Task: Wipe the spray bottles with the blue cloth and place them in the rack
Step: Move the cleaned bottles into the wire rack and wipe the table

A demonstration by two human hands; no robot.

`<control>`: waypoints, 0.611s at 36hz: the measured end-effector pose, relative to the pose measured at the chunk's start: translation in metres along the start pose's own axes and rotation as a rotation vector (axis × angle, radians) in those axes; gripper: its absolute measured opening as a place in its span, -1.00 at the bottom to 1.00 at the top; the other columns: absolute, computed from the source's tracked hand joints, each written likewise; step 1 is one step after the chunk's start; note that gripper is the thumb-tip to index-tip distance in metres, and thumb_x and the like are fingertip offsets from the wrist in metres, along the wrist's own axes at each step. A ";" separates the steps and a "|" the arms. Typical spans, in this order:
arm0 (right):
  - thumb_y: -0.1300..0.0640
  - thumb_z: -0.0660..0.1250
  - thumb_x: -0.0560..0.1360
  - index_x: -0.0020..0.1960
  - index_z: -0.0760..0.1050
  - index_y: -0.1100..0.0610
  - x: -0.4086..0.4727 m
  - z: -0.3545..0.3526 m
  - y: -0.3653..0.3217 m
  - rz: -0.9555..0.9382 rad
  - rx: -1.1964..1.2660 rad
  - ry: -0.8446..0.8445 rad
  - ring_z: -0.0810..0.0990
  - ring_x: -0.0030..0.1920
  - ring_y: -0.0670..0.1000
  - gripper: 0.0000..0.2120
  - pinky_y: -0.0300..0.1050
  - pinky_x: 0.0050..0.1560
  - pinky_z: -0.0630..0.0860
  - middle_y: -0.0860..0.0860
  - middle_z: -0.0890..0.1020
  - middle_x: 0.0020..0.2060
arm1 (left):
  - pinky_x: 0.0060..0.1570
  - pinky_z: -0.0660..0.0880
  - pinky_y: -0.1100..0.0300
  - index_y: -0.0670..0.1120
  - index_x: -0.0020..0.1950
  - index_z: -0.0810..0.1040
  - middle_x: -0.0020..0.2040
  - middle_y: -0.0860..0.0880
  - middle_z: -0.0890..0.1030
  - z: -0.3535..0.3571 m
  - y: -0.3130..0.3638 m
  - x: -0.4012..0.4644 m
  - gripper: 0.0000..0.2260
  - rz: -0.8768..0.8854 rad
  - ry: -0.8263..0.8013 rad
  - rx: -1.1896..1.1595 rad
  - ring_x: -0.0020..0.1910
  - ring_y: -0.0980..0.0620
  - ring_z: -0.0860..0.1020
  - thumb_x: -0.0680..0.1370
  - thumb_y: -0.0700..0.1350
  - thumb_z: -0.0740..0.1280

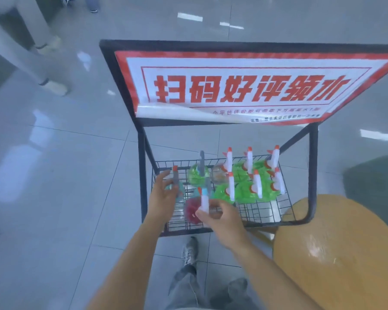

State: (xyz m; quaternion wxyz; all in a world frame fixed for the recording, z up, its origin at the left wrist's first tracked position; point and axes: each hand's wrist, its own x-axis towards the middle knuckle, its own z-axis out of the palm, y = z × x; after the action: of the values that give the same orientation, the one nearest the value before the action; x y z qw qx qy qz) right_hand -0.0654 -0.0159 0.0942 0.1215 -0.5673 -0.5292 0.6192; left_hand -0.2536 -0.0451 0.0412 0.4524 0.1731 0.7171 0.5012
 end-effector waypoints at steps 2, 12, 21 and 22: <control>0.26 0.56 0.49 -0.02 0.59 0.04 0.008 0.007 0.003 0.000 -0.026 0.005 0.65 -0.27 -0.34 -0.80 -0.40 -0.20 0.57 -0.10 0.71 -0.17 | 0.02 0.61 0.05 0.11 0.36 0.44 0.13 0.08 0.70 0.005 0.000 0.016 -0.78 0.001 0.021 0.001 -0.18 0.06 0.71 0.73 -0.03 0.36; 0.06 0.63 0.43 0.10 0.60 0.00 0.029 0.019 0.010 0.013 -0.068 0.040 0.69 -0.08 -0.22 -0.69 -0.19 -0.03 0.66 -0.07 0.70 0.06 | -0.04 0.60 0.29 -0.03 0.53 0.39 0.29 -0.01 0.64 0.025 -0.003 0.072 -0.60 -0.046 0.006 -0.068 0.15 -0.10 0.71 0.72 -0.27 0.33; 0.08 0.63 0.44 0.06 0.62 -0.02 0.046 0.025 0.018 0.000 -0.064 0.053 0.72 -0.07 -0.11 -0.73 0.13 0.05 0.69 -0.06 0.69 0.07 | -0.11 0.58 0.42 -0.07 0.54 0.40 0.37 -0.08 0.62 0.019 -0.011 0.083 -0.62 -0.029 0.031 -0.046 0.05 0.02 0.71 0.74 -0.27 0.30; 0.03 0.63 0.43 0.08 0.63 -0.01 0.047 0.026 0.018 -0.002 -0.070 0.058 0.72 -0.06 -0.09 -0.71 0.15 0.04 0.69 -0.06 0.69 0.08 | -0.08 0.58 0.41 -0.06 0.52 0.42 0.36 -0.08 0.63 0.020 -0.011 0.084 -0.63 -0.022 0.030 -0.028 0.06 0.01 0.71 0.73 -0.27 0.31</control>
State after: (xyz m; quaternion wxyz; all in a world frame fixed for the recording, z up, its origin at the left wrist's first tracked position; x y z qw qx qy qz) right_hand -0.0948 -0.0014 0.0477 0.1174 -0.5886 -0.5473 0.5834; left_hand -0.2793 0.0196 -0.0103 0.4496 0.1513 0.7184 0.5087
